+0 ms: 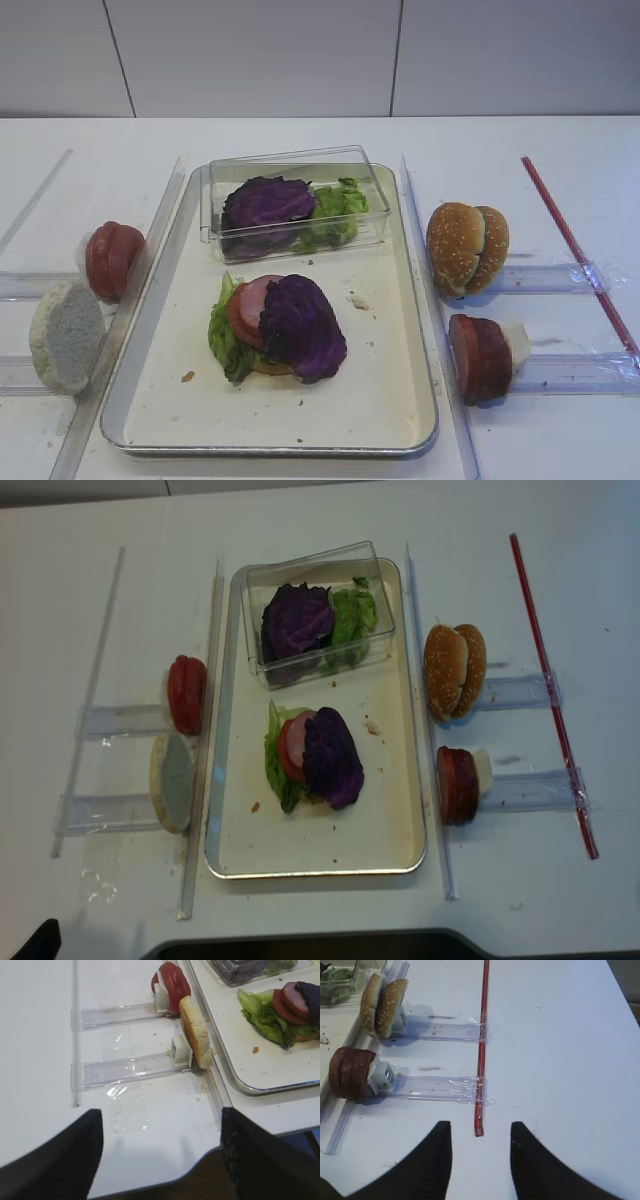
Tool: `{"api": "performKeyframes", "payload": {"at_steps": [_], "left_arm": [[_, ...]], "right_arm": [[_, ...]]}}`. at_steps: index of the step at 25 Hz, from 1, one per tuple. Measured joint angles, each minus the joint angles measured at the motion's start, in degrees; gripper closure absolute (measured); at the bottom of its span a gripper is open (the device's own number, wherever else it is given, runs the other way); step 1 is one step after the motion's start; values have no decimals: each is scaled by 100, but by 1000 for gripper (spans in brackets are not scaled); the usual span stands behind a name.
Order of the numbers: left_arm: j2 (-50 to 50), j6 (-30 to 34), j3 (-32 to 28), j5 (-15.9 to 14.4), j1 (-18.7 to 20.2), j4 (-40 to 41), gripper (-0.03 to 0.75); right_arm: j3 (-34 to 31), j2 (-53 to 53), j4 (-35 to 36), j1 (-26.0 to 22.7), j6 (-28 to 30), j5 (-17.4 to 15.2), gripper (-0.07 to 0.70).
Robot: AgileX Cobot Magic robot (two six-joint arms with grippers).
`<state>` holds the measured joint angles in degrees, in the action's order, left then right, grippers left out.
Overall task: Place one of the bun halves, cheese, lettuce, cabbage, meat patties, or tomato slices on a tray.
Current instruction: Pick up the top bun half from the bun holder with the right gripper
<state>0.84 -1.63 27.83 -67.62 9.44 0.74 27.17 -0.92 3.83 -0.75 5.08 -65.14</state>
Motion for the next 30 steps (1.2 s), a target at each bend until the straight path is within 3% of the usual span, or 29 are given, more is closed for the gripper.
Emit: {"api": "performKeyframes", "payload": {"at_steps": [20,23,26,30], "left_arm": [[0,0,0,0,0,0,244],[0,0,0,0,0,0,244],[0,0,0,0,0,0,244],[0,0,0,0,0,0,244]], "right_arm": [[0,0,0,0,-33,11,328],[0,0,0,0,-293,0,325],[0,122,-10,0,-423,0,286],[40,721,-10,0,-680,-46,163]]}}
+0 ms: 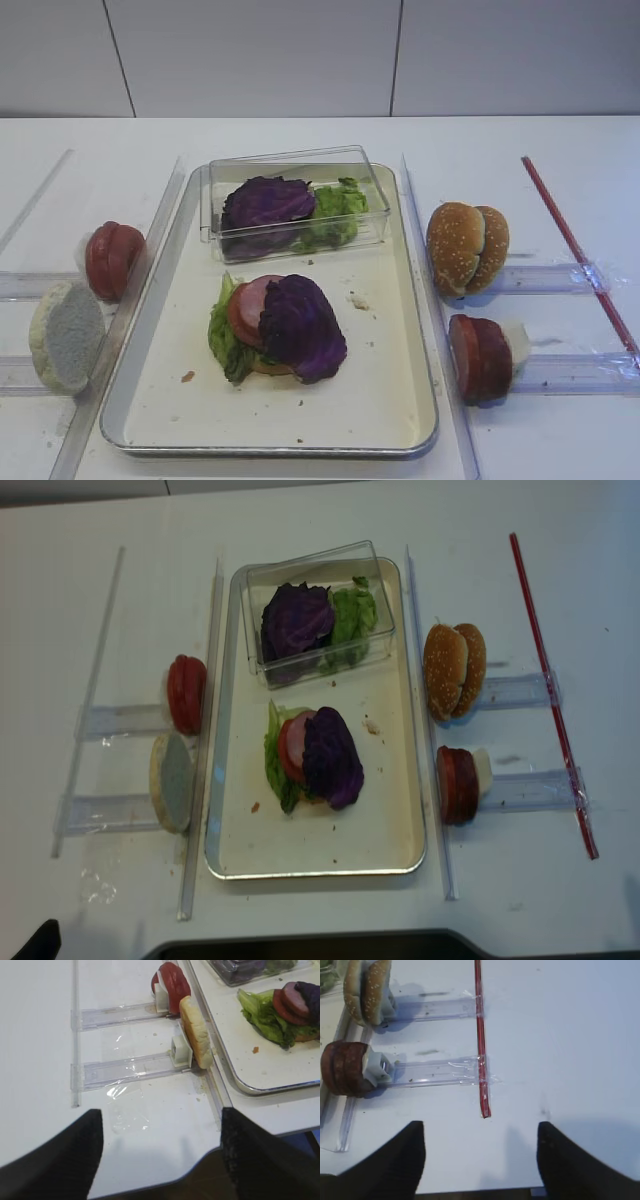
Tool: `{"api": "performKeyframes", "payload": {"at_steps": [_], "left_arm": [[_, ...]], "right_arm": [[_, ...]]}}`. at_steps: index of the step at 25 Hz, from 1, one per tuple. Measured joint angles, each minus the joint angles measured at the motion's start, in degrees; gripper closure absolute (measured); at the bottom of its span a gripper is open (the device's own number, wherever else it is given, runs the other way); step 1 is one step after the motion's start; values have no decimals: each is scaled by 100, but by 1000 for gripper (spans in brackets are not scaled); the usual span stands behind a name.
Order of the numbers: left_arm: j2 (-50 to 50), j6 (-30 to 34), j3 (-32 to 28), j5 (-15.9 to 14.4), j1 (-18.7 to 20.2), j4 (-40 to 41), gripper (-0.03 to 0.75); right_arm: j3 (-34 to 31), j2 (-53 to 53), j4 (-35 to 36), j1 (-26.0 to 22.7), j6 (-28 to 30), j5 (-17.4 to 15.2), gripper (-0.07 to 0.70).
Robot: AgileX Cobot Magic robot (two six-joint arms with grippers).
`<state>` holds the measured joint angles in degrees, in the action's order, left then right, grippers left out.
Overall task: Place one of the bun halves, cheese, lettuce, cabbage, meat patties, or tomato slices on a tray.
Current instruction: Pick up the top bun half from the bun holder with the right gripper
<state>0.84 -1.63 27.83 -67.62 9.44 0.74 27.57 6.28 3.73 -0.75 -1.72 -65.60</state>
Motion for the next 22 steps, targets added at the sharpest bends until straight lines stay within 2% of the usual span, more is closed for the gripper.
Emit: {"api": "performKeyframes", "payload": {"at_steps": [3,4,6,10,15,22], "left_arm": [[0,0,0,0,0,0,244],[0,0,0,0,0,0,244],[0,0,0,0,0,0,244],[0,0,0,0,0,0,244],[0,0,0,0,0,0,244],[0,0,0,0,0,0,244]], "right_arm": [[230,558,10,0,-174,-59,80],[462,974,127,0,-225,-195,59],[759,1448,306,0,-262,-417,52],[1233,2102,484,0,-410,-639,50],[2051,3100,546,0,-744,-664,50],[2954,4524,604,0,-752,-664,50]]}}
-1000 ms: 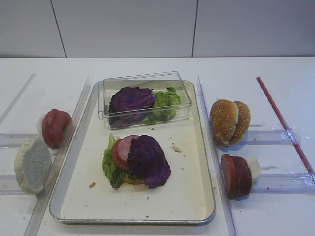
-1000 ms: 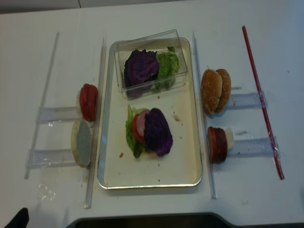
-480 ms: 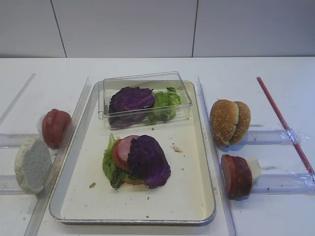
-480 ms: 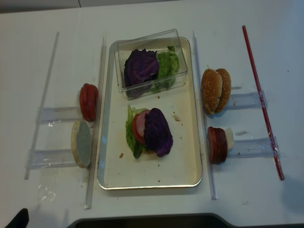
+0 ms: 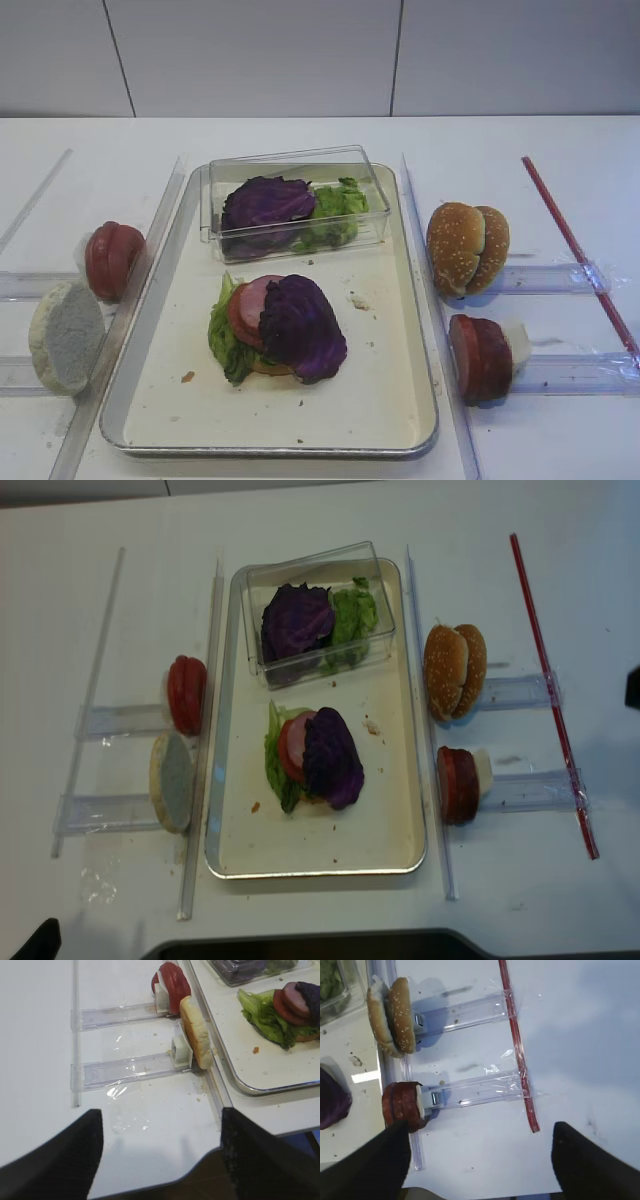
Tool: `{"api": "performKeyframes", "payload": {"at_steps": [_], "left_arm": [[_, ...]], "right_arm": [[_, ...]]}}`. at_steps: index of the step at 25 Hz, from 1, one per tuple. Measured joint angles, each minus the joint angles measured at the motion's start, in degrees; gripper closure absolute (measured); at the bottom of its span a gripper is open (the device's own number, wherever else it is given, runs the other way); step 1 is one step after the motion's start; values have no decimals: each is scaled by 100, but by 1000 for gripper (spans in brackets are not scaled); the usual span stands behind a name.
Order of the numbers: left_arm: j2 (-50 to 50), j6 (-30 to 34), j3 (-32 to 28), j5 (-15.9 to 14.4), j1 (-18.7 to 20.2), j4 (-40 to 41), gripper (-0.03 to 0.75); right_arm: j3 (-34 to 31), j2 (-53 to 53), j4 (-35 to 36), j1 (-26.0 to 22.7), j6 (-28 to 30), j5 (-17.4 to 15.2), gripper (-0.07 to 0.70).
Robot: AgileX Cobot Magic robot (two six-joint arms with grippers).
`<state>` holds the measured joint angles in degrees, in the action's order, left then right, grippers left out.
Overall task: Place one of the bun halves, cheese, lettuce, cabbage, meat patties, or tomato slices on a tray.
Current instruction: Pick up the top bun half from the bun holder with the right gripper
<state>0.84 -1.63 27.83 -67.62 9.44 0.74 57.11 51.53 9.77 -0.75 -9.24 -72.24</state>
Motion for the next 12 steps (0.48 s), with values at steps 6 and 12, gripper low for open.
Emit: {"api": "performKeyframes", "payload": {"at_steps": [6,12], "left_arm": [[0,0,0,0,0,0,244],[0,0,0,0,0,0,244]], "right_arm": [[775,1335,196,271,148,21,50],[1504,2508,210,1164,129,68,50]]}}
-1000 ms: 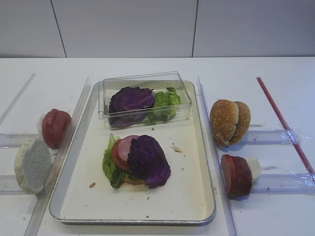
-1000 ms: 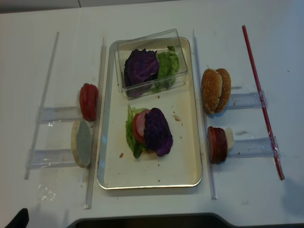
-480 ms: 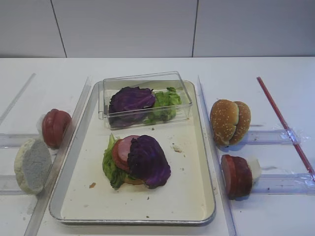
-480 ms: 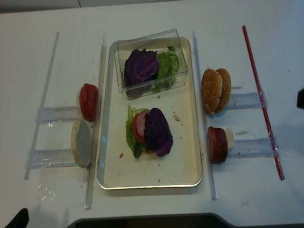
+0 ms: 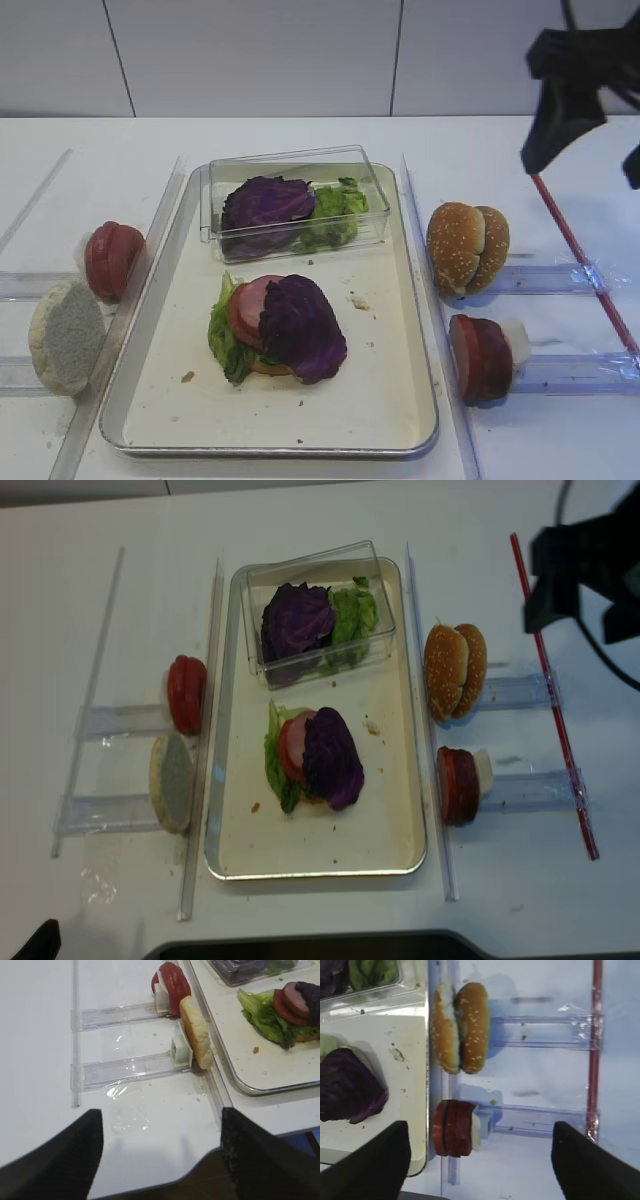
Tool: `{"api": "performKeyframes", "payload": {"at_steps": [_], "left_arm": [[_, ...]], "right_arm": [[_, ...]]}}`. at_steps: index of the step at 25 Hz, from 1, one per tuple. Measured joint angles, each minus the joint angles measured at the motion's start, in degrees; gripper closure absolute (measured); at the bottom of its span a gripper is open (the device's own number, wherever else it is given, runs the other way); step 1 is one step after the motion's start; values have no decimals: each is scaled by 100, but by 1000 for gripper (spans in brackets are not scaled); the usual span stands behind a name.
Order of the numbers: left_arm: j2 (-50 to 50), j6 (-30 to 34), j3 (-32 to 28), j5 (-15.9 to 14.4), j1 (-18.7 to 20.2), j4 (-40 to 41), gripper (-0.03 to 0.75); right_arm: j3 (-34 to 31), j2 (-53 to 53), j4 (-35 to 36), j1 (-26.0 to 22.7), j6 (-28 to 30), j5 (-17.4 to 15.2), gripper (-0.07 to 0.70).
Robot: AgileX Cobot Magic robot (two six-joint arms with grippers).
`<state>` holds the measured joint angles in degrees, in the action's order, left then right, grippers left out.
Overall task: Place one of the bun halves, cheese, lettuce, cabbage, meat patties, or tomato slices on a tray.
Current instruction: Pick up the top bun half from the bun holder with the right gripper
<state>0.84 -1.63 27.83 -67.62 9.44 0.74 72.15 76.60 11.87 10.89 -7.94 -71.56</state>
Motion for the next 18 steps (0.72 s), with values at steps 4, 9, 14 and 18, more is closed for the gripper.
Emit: {"api": "performKeyframes", "payload": {"at_steps": [4,9,14,18], "left_arm": [[0,0,0,0,0,0,244],[0,0,0,0,0,0,244],[0,0,0,0,0,0,244],[0,0,0,0,0,0,244]], "right_arm": [[445,793,11,546,-48,13,50],[878,1625,33,852,-67,50,50],[1150,2191,38,886,-67,108,55],[1186,2387,38,886,-97,279,69]]}}
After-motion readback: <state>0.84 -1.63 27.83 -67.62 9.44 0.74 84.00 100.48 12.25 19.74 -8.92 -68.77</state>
